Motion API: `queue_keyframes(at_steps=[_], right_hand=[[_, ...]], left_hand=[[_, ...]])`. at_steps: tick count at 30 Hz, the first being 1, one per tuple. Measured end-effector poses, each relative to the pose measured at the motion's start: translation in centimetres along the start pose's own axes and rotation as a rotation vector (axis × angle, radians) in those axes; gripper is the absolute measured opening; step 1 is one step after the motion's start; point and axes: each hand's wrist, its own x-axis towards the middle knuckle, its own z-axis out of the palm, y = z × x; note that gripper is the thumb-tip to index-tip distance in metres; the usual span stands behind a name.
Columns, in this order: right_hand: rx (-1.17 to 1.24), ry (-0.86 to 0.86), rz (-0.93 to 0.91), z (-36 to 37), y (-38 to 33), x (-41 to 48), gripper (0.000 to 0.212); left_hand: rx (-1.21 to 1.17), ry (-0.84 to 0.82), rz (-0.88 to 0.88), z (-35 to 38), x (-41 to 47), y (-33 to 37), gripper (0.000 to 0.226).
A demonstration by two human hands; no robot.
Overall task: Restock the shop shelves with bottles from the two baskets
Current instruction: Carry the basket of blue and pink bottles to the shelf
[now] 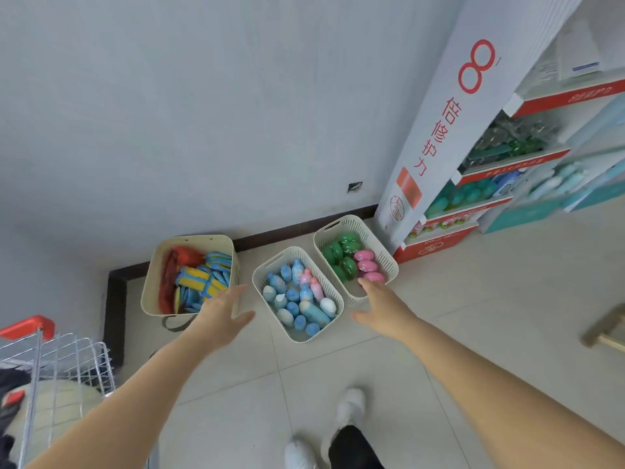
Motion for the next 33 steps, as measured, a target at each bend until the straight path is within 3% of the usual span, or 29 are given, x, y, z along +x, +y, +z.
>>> queue_keyframes(at_steps=[9, 15, 20, 25, 33], right_hand=[[0.039, -0.014, 0.064, -0.9, 1.9, 6.7, 0.062], [-0.055, 0.006, 0.06, -2.7, 2.8, 11.2, 0.057], [-0.135, 0.039, 0.094, -2.9, 2.7, 13.0, 0.064], [-0.066, 0.045, 0.225, -0.2, 2.5, 13.9, 0.07], [0.134, 0.065, 0.415, 9.4, 2.7, 17.5, 0.067]], left_hand=[[0.124, -0.066, -0.004, -0.5, 7.9, 0.8, 0.057], [0.281, -0.001, 0.154, -1.9, 14.1, 2.5, 0.05], [0.304, -0.044, 0.2, -2.2, 18.4, 2.0, 0.053], [0.368, -0.068, 0.352, -1.8, 22.8, 1.2, 0.048], [0.372, -0.116, 0.405, 2.1, 30.6, -4.6, 0.051]])
